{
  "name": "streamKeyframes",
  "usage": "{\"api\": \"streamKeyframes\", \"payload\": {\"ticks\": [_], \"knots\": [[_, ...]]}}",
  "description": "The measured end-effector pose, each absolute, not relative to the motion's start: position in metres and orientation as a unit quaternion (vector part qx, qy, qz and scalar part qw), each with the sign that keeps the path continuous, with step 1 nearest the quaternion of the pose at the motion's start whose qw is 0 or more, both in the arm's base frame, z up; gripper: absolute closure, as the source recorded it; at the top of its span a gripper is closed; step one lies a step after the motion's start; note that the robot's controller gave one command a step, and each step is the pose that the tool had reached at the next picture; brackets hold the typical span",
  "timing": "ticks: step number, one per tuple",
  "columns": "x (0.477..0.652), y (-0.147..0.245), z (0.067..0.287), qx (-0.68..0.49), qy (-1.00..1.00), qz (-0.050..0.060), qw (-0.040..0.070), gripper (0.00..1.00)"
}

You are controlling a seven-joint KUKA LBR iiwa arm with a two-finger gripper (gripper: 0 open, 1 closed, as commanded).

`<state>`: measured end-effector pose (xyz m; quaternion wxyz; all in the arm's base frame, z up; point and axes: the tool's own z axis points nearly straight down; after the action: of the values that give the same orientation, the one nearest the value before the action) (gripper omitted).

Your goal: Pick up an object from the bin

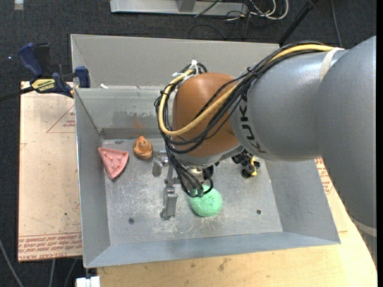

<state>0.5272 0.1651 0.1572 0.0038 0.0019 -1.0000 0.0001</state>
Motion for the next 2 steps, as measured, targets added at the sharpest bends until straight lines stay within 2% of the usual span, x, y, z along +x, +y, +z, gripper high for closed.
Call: {"api": "streamKeyframes", "payload": {"ticks": [1, 2], "knots": [[0.529, 0.164, 0.162, 0.0, -1.0, -0.001, 0.0, 0.0], [0.542, 0.122, 0.144, 0.041, -0.999, -0.001, -0.001, 0.0]]}}
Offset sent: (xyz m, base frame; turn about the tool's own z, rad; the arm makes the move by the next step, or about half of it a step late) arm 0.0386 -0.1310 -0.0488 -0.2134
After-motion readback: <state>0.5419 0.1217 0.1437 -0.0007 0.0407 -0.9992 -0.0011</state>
